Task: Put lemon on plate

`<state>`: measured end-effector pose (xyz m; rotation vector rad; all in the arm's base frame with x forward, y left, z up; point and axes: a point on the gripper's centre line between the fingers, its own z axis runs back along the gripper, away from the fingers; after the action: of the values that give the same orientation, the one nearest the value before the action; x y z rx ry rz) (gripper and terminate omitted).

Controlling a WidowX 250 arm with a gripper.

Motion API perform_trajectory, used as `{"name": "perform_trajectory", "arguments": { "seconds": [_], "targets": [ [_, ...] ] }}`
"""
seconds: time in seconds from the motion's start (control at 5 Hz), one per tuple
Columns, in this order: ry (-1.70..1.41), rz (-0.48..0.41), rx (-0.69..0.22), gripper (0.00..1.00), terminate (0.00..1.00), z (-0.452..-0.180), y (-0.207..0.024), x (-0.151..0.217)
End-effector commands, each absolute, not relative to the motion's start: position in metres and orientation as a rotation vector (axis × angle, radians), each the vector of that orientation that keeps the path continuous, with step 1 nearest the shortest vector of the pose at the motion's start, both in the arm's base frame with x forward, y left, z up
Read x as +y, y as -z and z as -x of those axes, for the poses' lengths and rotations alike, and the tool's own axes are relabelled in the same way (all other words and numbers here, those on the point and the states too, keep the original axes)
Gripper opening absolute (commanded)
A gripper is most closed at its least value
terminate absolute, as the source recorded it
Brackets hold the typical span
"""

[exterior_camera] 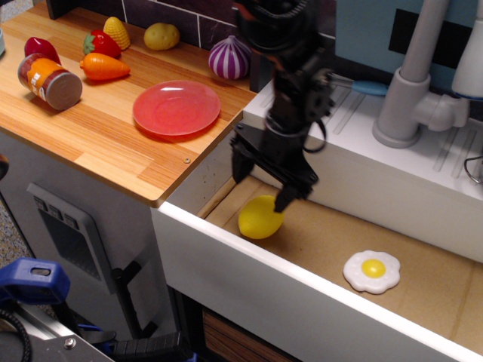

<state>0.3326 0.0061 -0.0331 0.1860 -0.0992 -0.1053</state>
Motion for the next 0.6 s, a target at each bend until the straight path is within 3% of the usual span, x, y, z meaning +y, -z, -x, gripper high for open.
{"name": "perform_trajectory", "arguments": {
  "seconds": [0.0,0.4],
  "targets": [
    [0.114,-0.142,-0.173,1.0,0.0,-0.354,0.035,0.006],
    [0.118,-0.107,-0.179,1.0,0.0,-0.348,0.052,0.012]
  ]
}}
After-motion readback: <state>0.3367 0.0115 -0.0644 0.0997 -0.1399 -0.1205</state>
